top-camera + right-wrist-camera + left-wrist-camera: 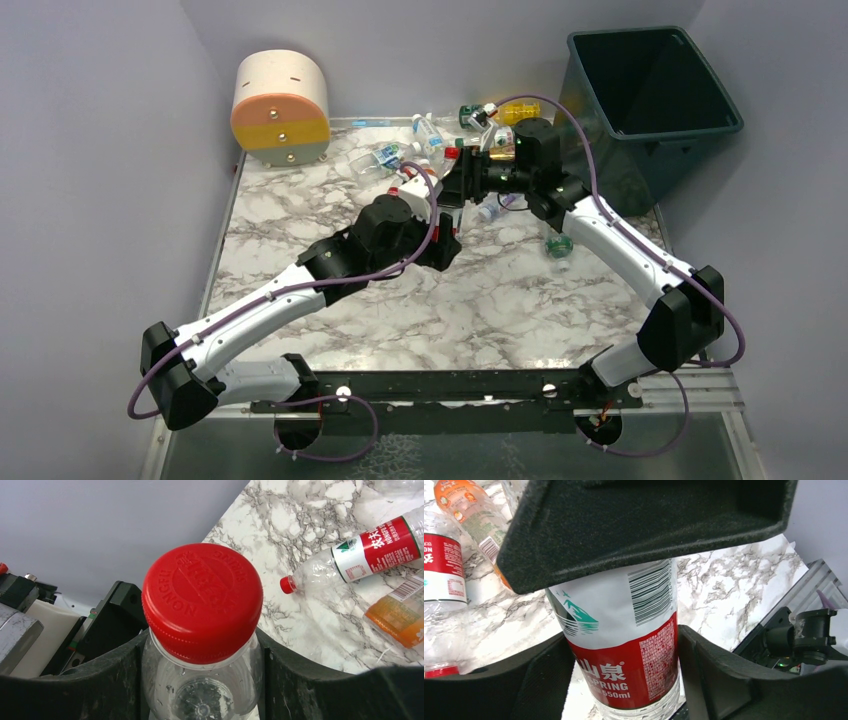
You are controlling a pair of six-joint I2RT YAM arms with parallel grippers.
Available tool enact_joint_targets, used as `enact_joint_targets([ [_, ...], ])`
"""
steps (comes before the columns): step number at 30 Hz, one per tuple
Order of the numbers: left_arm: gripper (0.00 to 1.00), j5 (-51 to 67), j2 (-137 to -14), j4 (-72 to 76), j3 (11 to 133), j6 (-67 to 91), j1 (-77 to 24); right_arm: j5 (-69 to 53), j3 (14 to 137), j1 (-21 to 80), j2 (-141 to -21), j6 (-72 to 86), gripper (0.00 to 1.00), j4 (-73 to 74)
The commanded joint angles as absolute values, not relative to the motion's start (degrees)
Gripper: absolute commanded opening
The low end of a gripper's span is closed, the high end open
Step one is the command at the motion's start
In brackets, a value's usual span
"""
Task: Put the plastic bottles in the bin
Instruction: Pick up the plastic bottle at the center of the board, then place the plastic bottle in the trash bin.
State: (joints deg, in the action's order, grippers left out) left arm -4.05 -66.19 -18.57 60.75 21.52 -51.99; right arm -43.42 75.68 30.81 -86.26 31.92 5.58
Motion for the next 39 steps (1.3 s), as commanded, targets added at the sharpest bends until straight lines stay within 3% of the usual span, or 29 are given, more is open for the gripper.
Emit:
enact_joint_targets([
  [1, 0.79, -4.6, -66.4, -17.7, 62.6, 21.1, -52.2, -44.0, 77.6, 31.4, -87.0, 31.8, 0.52, 4.4],
  [5, 0.99, -4.9, -66.2, -18.0, 62.3, 21.3, -52.3, -43.7, 77.6, 31.4, -87.0, 31.8, 0.52, 4.4],
  [14, 0.99, -7.2, -63.5, -20.2, 62.8, 20.5, -52.2, -40.3, 80.6, 31.3, -88.0, 29.5, 0.52, 7.1],
  [25, 0.99, -9.1, -55.1, -21.0, 63.3, 19.6, -52.2, -35.2, 95.2, 26.5, -92.7, 24.3, 0.52, 16.0],
  [33, 0.99, -8.8, -55.1, -21.6, 61.8, 20.5, -52.2, -36.1, 110.9, 13.9, -96.4, 23.7, 0.52, 21.8],
  [39, 0.99, -8.2, -55.3, -21.6, 61.4, 21.0, -52.2, -30.5, 114.4, 3.8, -94.3, 23.8, 0.52, 20.8],
])
